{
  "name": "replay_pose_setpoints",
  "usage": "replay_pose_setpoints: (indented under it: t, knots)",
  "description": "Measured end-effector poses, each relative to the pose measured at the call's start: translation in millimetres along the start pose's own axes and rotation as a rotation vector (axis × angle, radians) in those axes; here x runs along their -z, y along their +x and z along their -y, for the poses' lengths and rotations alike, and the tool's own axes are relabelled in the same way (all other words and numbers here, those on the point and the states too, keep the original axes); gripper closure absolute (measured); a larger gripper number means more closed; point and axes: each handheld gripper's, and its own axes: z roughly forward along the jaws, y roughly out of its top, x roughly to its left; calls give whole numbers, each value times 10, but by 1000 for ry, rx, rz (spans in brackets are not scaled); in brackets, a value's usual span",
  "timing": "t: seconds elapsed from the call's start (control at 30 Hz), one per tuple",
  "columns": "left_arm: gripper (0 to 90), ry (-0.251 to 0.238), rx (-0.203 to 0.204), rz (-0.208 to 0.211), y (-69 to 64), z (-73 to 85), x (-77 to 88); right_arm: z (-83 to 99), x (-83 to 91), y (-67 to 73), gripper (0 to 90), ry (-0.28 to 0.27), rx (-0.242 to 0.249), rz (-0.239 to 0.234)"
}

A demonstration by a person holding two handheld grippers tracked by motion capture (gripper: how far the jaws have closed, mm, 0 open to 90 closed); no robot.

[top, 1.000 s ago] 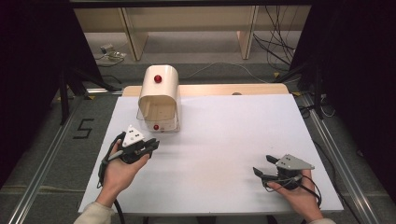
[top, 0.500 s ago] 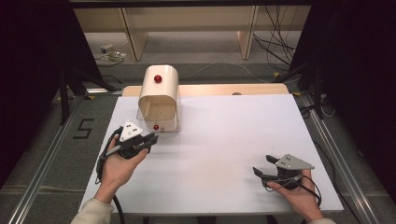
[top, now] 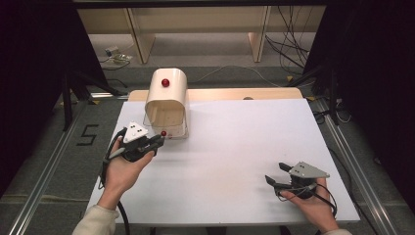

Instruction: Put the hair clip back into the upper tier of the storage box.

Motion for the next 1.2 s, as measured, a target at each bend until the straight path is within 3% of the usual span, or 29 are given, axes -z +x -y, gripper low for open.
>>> replay_pose_setpoints:
  t: [1.2]
  knots:
    - [802, -25, 26, -18, 55, -241, 17, 2, -6, 1, 303, -4, -1, -2]
